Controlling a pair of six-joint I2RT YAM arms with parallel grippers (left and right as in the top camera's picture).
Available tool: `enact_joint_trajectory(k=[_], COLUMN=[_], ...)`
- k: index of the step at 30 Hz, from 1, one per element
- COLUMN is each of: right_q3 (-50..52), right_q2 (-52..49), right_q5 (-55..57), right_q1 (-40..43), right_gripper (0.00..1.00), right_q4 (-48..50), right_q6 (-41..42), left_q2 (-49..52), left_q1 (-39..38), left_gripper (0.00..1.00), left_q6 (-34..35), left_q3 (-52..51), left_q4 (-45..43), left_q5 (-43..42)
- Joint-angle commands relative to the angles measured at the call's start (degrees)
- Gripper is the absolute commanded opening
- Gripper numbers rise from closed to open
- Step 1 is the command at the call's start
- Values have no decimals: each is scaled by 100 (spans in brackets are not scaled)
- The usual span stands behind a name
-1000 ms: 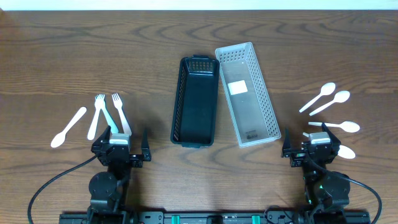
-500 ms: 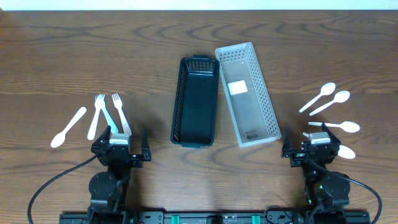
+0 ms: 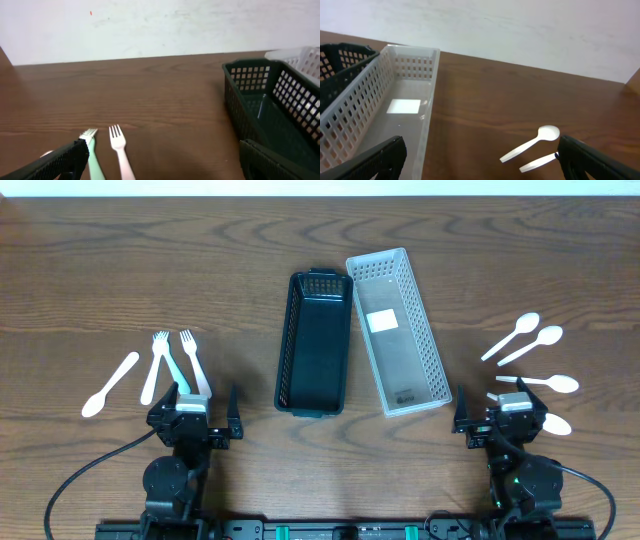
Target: Pack container
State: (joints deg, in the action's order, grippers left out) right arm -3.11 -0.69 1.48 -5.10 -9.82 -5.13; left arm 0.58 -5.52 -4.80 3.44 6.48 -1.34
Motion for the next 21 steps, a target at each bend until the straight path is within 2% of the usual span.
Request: enact_joint_trajectory(k=[1,5,8,13,17,21], right_q3=[15,-275,-769,-2151,-3777,-5849], right_q2=[35,-85,-546,-2277,-4030,-5884], right_q5=[-46,96,146,-33,-448,-688], right_q1=[81,81,81,81,79,79], right_gripper=[99,99,99,99,99,99], right_q4=[114,636,564,-22,-1134,-3220], right_q6=[855,887,870,815,560,525], left_q2=[-33,160,750,2603,4266,5777], left_q1=[-7,-7,-7,-2,-2,-2], left_gripper=[98,98,98,98,98,98], left_q6=[730,944,966,966,966,968], left_q3=[-83,411,1119,2800,4444,6140], left_q4=[-15,-9,50,1056,2520,4336], left_q5=[-81,-81,-79,-59,-63,-127])
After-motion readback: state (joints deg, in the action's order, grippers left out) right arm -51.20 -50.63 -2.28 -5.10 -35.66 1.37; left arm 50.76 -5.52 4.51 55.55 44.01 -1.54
